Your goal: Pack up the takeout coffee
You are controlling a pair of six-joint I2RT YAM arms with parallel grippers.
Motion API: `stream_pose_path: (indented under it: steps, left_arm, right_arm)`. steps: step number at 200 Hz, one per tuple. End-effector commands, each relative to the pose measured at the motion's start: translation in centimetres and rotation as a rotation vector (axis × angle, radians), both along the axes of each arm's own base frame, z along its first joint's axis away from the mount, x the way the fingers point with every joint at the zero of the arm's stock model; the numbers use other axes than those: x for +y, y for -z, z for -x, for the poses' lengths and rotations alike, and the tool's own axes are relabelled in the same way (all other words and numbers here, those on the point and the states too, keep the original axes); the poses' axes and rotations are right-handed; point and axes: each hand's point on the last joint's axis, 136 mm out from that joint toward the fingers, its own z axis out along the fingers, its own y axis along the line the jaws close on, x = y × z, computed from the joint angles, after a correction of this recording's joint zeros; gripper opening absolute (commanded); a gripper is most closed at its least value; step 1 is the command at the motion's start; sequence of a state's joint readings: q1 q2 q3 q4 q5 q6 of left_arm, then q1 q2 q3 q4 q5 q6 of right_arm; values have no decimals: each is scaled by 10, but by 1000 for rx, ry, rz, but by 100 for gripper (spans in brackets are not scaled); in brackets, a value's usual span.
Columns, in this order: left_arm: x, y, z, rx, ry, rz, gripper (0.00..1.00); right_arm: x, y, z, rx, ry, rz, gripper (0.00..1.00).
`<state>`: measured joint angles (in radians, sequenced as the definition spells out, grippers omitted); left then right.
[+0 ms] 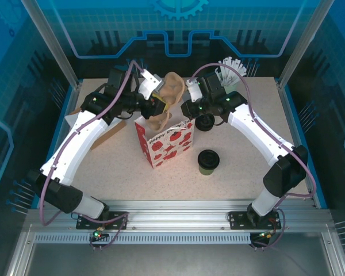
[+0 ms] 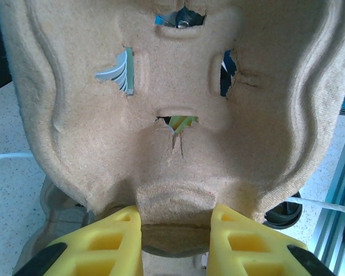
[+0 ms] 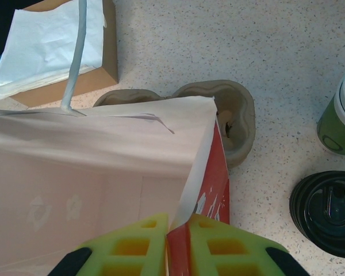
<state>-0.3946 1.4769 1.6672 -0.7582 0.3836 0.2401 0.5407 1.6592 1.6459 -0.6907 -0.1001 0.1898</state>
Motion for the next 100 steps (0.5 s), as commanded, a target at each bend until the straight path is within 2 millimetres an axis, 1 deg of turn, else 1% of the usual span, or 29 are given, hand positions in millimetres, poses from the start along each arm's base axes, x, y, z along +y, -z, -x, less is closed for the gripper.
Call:
stream_pose_path:
  steps: [1, 33, 69, 100]
  left_arm:
    - [1, 13, 4, 31, 36, -28, 26]
    - [4, 18, 8, 42, 47, -60, 26]
    - [4, 18, 14, 53, 61, -59, 26]
    - [9, 28, 16, 71, 56, -99, 26]
  right_arm:
    - [-2, -17, -2, -34, 20, -17, 16]
    - [-4, -19, -3, -37, 27, -21, 16]
    - [-5, -20, -4, -37, 35, -30, 16]
    - [-7, -22, -5, -33, 39, -54, 16]
